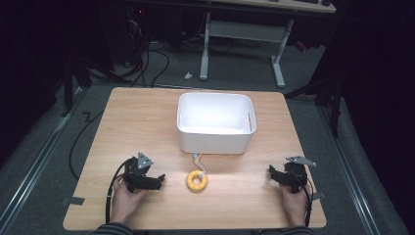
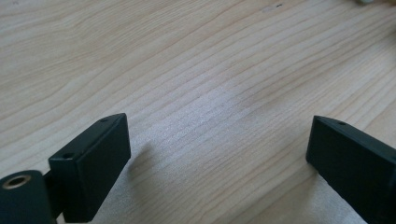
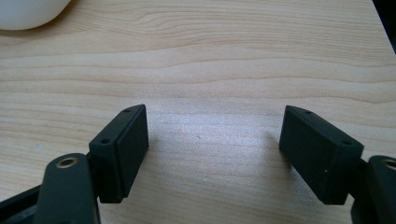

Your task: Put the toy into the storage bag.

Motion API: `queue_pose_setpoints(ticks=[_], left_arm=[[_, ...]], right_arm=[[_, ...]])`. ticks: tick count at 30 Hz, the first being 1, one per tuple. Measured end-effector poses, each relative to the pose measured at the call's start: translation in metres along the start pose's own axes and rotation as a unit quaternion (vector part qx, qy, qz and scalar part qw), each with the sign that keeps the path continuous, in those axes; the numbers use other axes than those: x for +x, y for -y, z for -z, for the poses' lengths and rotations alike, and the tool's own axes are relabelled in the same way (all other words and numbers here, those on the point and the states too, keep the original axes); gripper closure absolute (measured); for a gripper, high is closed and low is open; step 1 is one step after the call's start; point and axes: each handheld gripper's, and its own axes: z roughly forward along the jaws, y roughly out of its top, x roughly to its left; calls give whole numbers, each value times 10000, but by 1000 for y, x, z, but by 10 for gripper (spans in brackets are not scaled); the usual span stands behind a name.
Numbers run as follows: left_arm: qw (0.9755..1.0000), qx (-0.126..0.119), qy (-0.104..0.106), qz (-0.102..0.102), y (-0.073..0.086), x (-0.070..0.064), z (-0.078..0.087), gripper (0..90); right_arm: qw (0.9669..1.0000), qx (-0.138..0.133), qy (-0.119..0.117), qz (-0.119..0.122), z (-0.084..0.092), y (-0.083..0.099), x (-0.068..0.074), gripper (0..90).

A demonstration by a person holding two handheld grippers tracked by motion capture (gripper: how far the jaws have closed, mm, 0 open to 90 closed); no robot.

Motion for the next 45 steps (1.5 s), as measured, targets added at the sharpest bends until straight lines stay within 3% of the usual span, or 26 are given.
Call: queue_pose_setpoints(ticks=[3, 8, 12, 17, 22, 25, 29, 35, 38, 45], left_arm=[[9999, 50, -53, -141, -3, -4, 1, 115], [10000, 61, 33, -40, -8, -7, 5, 125], [9998, 158, 23, -98, -13, -10, 9, 133], [9996, 209, 170, 23, -17, -11, 12, 133], [9993, 260, 256, -16, -19, -14, 15, 152], [9996, 191, 193, -110, -20, -18, 17, 146], [9990, 87, 420, -97, -24, -20, 21, 145], [9981, 63, 601, -152, -33, -25, 26, 153], [9980, -69, 564, -266, -35, -29, 28, 146], [9972, 49, 696, -275, -42, -34, 27, 147]], right_arm=[[10000, 0, 0, 0, 0, 0, 0, 240], [10000, 0, -2, 1, 0, 0, 0, 240], [10000, 0, -1, 2, 0, 0, 0, 240], [10000, 1, -1, 2, 0, 0, 0, 240], [10000, 0, -1, 3, 0, 0, 0, 240], [10000, 0, -1, 3, 0, 0, 0, 240], [10000, 0, -2, 3, 0, 0, 0, 240], [10000, -4, -3, 16, 0, 0, 0, 240], [10000, 0, -2, 1, 0, 0, 0, 240], [10000, 0, -5, -2, 0, 0, 0, 241]])
